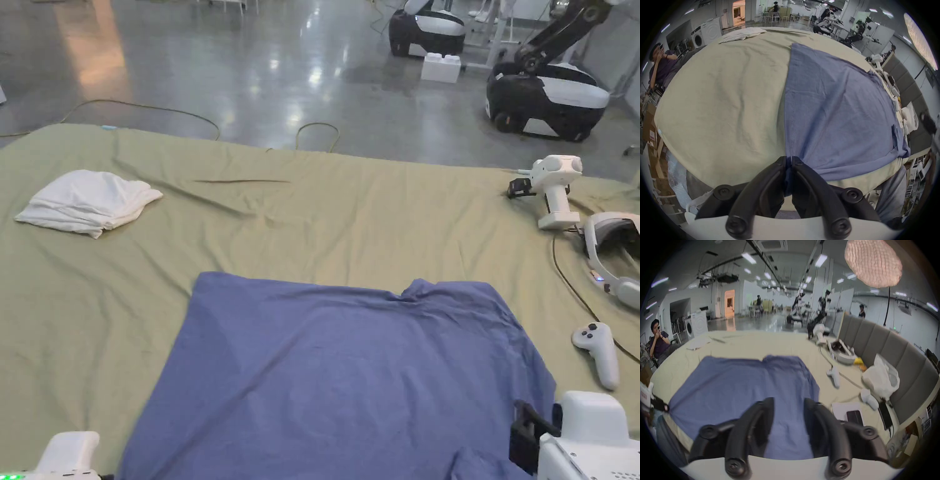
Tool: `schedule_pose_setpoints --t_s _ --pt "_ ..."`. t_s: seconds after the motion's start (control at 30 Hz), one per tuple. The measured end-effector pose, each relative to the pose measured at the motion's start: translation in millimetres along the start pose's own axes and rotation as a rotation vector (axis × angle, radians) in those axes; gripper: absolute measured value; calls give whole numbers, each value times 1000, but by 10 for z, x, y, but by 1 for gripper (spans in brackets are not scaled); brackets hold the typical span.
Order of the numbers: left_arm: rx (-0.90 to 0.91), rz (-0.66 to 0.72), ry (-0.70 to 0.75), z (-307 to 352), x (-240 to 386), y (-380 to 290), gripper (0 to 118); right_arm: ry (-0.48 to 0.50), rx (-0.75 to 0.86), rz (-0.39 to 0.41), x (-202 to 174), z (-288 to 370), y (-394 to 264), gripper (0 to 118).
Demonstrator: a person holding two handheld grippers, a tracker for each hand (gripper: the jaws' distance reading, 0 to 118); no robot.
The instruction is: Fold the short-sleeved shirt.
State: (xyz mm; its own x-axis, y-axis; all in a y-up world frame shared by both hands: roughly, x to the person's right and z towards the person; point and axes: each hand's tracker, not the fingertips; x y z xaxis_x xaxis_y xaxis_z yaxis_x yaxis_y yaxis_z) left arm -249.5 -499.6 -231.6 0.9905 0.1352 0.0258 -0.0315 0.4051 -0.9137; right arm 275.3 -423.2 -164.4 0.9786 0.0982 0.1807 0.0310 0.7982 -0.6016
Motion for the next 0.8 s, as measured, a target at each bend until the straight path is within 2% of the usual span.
schedule_pose_setpoints --t_s 0.07,0.13,0.23,0.3,0.43,0.5,0.6,0.67,0.73,0.8 --pt "7 -4 -7 38 10 7 7 4 -111 0 200 -15 -151 56" --pt "11 -5 -7 58 18 10 7 -22 -213 10 350 -47 -336 63" --pt "10 -11 0 43 38 29 7 -20 -319 18 517 -108 -625 65" --pt "5 -13 5 25 48 25 7 -2 -408 -3 606 -185 -826 65" --pt "-2 -20 13 9 76 22 7 30 -487 -20 622 -307 -1073 64" --pt "-6 -19 14 -22 67 28 7 37 -505 -14 603 -395 -1150 59" --pt "-13 -17 14 -35 66 29 7 70 -526 -61 584 -443 -1163 38" --pt "-16 -17 14 -44 68 23 7 76 -519 -66 591 -418 -1114 7" --pt "-18 -18 15 -53 74 23 7 99 -516 -69 592 -399 -1086 6" --pt "-18 -18 14 -50 75 25 7 81 -521 -9 552 -350 -1029 6"
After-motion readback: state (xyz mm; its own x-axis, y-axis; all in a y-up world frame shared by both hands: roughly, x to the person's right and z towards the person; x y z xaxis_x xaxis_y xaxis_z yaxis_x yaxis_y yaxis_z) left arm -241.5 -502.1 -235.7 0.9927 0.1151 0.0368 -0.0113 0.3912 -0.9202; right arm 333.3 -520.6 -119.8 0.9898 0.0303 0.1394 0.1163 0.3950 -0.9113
